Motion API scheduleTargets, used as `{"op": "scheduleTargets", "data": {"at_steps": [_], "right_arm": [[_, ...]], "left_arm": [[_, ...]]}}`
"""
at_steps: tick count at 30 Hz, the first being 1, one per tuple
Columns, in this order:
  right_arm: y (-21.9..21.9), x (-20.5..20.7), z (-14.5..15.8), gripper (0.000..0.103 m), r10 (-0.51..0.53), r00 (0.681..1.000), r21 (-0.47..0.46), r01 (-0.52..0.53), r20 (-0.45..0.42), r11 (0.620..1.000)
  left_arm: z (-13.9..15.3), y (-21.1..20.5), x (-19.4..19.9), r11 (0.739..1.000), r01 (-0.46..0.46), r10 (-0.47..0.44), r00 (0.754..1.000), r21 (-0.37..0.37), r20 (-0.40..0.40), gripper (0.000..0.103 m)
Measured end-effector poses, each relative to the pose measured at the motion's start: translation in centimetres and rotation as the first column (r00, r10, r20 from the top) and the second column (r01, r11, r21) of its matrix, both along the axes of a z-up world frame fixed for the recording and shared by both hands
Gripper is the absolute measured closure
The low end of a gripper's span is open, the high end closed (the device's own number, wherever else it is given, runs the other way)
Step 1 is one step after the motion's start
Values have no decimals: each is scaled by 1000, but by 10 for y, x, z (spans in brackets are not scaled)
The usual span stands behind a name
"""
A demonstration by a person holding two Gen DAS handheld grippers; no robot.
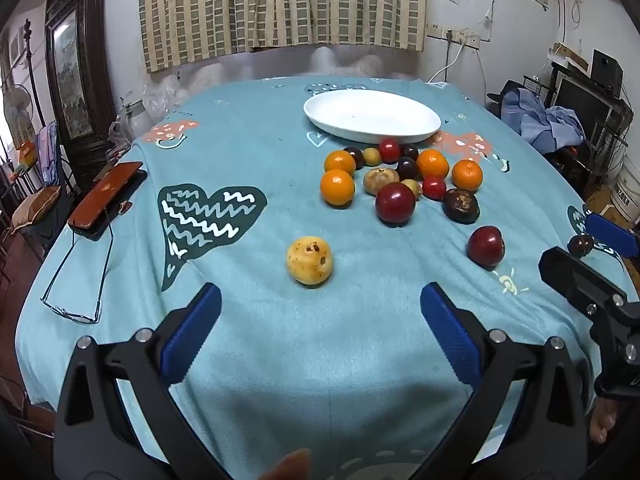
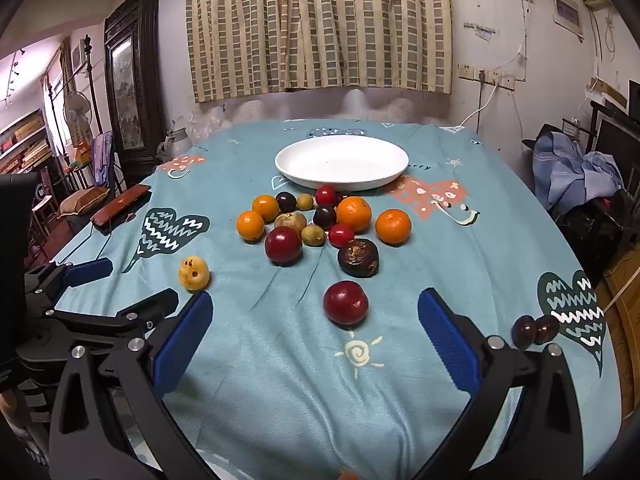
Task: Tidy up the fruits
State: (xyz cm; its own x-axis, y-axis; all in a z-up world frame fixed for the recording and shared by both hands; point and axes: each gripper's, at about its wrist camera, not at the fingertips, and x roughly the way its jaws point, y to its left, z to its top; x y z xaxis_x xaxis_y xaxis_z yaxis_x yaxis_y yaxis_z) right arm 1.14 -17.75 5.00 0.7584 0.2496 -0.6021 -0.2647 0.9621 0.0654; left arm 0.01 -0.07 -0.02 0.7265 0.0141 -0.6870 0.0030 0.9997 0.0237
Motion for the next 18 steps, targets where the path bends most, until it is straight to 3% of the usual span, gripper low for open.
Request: {"op": "scheduleTargets", "data": {"at_steps": [18], "right_arm": [[-1, 2, -1, 1, -1, 1000, 6, 2, -9, 1000]], "left_arm": [[0, 0, 0, 1000, -2, 2, 1000, -7, 1, 2]]}}
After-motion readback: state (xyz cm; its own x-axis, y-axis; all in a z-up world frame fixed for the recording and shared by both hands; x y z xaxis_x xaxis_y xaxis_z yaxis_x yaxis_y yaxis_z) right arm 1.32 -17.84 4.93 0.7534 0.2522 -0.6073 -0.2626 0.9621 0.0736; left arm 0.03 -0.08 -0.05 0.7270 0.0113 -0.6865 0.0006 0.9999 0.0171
